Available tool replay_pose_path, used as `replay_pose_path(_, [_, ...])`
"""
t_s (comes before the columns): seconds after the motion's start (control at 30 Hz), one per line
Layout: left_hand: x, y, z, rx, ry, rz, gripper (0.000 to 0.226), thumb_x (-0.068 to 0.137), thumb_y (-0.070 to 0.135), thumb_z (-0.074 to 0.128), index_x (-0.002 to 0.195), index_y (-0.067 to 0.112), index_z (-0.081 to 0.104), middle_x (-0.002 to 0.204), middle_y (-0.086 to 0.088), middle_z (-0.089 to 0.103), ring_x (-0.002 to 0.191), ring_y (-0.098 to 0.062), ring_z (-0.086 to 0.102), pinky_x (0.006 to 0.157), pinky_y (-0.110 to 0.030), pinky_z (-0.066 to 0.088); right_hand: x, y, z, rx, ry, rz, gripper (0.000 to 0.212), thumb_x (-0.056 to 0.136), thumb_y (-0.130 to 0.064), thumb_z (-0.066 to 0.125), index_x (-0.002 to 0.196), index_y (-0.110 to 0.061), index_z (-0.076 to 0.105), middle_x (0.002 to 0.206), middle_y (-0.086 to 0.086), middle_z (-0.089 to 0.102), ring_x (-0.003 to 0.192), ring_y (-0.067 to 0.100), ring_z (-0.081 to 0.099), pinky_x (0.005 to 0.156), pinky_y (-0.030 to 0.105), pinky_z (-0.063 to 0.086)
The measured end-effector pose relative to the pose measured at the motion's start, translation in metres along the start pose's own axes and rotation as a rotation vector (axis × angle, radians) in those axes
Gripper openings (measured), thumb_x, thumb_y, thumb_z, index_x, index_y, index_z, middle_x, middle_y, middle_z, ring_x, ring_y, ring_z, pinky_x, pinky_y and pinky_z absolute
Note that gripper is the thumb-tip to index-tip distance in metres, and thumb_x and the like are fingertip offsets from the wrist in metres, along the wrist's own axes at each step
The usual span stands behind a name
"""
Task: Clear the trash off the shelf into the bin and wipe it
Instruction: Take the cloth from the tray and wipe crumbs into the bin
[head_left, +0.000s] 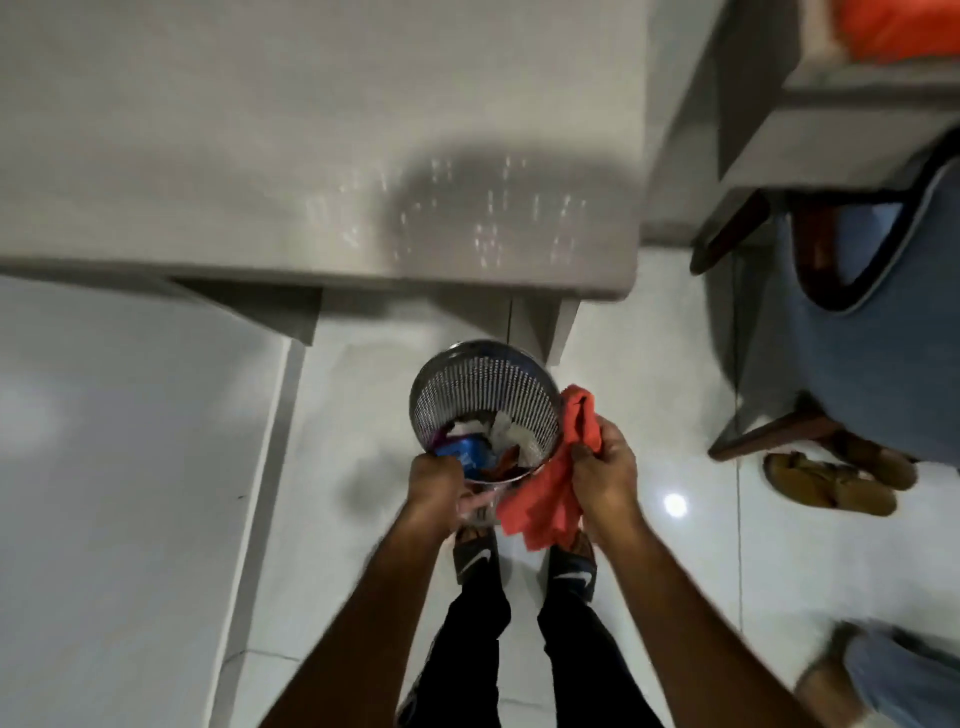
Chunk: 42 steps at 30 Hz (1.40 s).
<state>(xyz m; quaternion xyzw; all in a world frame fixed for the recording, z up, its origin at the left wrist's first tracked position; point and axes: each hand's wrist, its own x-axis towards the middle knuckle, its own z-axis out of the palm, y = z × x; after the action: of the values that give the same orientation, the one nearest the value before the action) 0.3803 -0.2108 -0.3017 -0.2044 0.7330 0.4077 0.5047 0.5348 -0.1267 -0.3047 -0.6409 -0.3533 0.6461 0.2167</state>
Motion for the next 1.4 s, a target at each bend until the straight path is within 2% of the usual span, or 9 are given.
replay_pose_path(0.13, [-0.081, 0.045, -0.014, -0.045, -0.031, 0.046, 0.028, 0.095, -0.005, 0.035, 0.104, 0.0, 0.061, 0.102, -0.023, 0.065, 0.068, -0.031, 0.064, 0.049, -0.039, 0.057, -0.069, -0.081, -0.011, 0.201, -0.055, 0.016, 0.03, 0.095, 0.004, 0.045, 0.114, -0.012, 0.061, 0.091, 0.011, 0.069, 0.074, 0.027, 0.063, 0.072, 0.043, 0.056])
replay_pose_path(0.3, [-0.136, 0.084, -0.031, -0.058, -0.113, 0.034, 0.032, 0.097, -0.002, 0.036, 0.077, 0.008, 0.059, 0.1, -0.018, 0.064, 0.072, -0.032, 0.062, 0.066, -0.048, 0.056, -0.115, -0.153, -0.029, 0.068, 0.055, -0.153, 0.022, 0.092, -0.002, 0.053, 0.107, -0.015, 0.063, 0.092, 0.012, 0.071, 0.077, 0.026, 0.067, 0.071, 0.04, 0.059])
replay_pose_path(0.57, [-0.161, 0.117, -0.047, 0.009, -0.165, 0.085, 0.022, 0.098, 0.002, 0.038, 0.102, 0.007, 0.059, 0.101, -0.023, 0.068, 0.078, -0.035, 0.067, 0.046, -0.038, 0.058, -0.112, -0.251, 0.004, -0.308, 0.165, -0.579, 0.049, 0.088, 0.002, 0.048, 0.129, -0.023, 0.056, 0.119, 0.004, 0.067, 0.104, 0.022, 0.062, 0.097, 0.036, 0.048])
replay_pose_path(0.77, [-0.158, 0.117, -0.05, 0.069, -0.101, 0.07, 0.024, 0.096, 0.006, 0.047, 0.107, -0.002, 0.067, 0.099, -0.029, 0.072, 0.073, -0.039, 0.071, 0.058, -0.051, 0.064, -0.061, -0.277, 0.055, -0.731, 0.085, -0.751, 0.057, 0.082, 0.004, 0.052, 0.136, -0.011, 0.05, 0.131, 0.018, 0.061, 0.118, 0.036, 0.058, 0.101, 0.04, 0.044])
replay_pose_path(0.87, [-0.15, 0.121, -0.052, 0.111, -0.076, 0.053, 0.022, 0.091, 0.001, 0.055, 0.109, -0.005, 0.066, 0.104, -0.032, 0.071, 0.087, -0.046, 0.073, 0.073, -0.064, 0.061, -0.025, -0.26, 0.069, -1.031, 0.009, -0.75, 0.048, 0.092, -0.019, 0.051, 0.138, -0.008, 0.045, 0.145, 0.02, 0.048, 0.135, 0.036, 0.043, 0.113, 0.044, 0.032])
replay_pose_path(1.0, [-0.154, 0.116, -0.058, 0.133, -0.123, 0.077, 0.028, 0.093, 0.007, 0.051, 0.119, 0.001, 0.061, 0.12, -0.025, 0.068, 0.101, -0.041, 0.071, 0.08, -0.055, 0.063, 0.012, -0.263, 0.087, -1.19, 0.114, -0.855, 0.062, 0.09, -0.053, 0.045, 0.138, -0.014, 0.045, 0.145, 0.016, 0.049, 0.132, 0.036, 0.044, 0.111, 0.049, 0.034])
replay_pose_path(1.1, [-0.152, 0.117, -0.059, 0.138, -0.087, 0.065, 0.03, 0.095, 0.006, 0.05, 0.123, 0.001, 0.058, 0.12, -0.025, 0.066, 0.102, -0.041, 0.071, 0.081, -0.055, 0.063, 0.026, -0.275, 0.1, -1.202, 0.106, -0.902, 0.052, 0.087, -0.041, 0.052, 0.133, -0.015, 0.049, 0.14, 0.015, 0.054, 0.128, 0.034, 0.049, 0.108, 0.048, 0.038])
replay_pose_path(1.23, [-0.148, 0.129, -0.059, 0.067, -0.069, -0.071, 0.035, 0.08, -0.015, 0.063, 0.114, -0.011, 0.059, 0.114, -0.034, 0.066, 0.098, -0.049, 0.07, 0.086, -0.066, 0.056, 0.01, -0.263, 0.101, -1.168, -0.161, -0.931, 0.055, 0.082, -0.02, 0.062, 0.136, -0.016, 0.054, 0.146, 0.01, 0.051, 0.136, 0.028, 0.046, 0.116, 0.043, 0.029])
replay_pose_path(1.4, [-0.156, 0.126, -0.063, 0.081, -0.108, -0.002, 0.021, 0.082, -0.004, 0.067, 0.102, -0.008, 0.07, 0.097, -0.03, 0.075, 0.079, -0.042, 0.076, 0.066, -0.051, 0.064, -0.066, -0.189, 0.092, -0.984, -0.428, -1.08, 0.059, 0.061, 0.003, 0.072, 0.118, -0.013, 0.069, 0.124, 0.003, 0.07, 0.116, 0.023, 0.065, 0.105, 0.034, 0.045])
